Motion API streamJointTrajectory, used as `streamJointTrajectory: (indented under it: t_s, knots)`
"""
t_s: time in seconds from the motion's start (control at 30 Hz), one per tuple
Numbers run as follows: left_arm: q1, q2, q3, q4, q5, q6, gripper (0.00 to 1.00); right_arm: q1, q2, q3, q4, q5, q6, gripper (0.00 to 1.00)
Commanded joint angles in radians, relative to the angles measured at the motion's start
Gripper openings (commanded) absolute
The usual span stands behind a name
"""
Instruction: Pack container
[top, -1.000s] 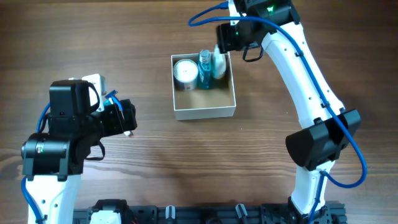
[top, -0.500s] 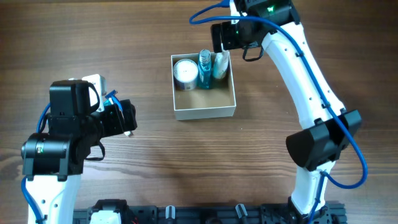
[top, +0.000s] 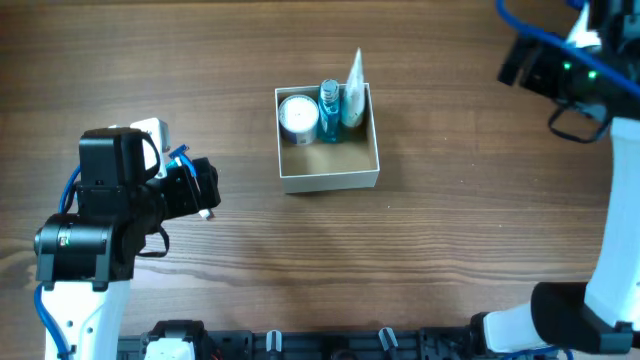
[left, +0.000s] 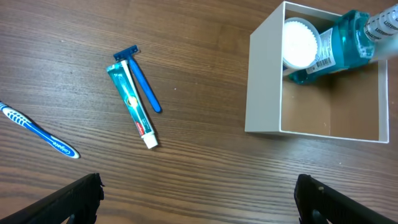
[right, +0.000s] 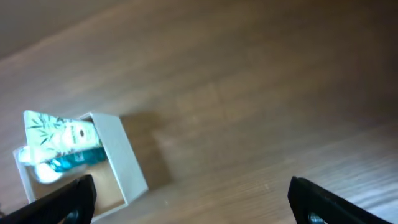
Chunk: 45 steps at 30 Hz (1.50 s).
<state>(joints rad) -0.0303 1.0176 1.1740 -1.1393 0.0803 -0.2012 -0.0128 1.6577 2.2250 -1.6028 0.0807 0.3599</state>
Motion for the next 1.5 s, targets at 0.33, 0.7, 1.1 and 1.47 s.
streamJointTrajectory:
  t_s: [0.33, 0.7, 1.1, 1.47]
  knots:
    - [0.006, 0.0, 0.02, 0.009, 0.016, -0.024, 1.0, -0.014, -0.602, -0.967, 0.233, -0.174, 0.02, 1.0]
    - [0.082, 0.243, 0.021, 0.142, -0.071, -0.254, 1.0, -0.014, -0.515, -1.287, 0.478, -0.18, -0.011, 1.0]
    - [0.21, 0.779, 0.021, 0.169, -0.047, -0.328, 1.0, -0.014, -0.446, -1.287, 0.488, -0.18, -0.02, 1.0]
    - [0.21, 0.845, -0.004, 0.117, -0.071, -0.347, 0.93, -0.014, -0.446, -1.287, 0.488, -0.18, -0.02, 1.0]
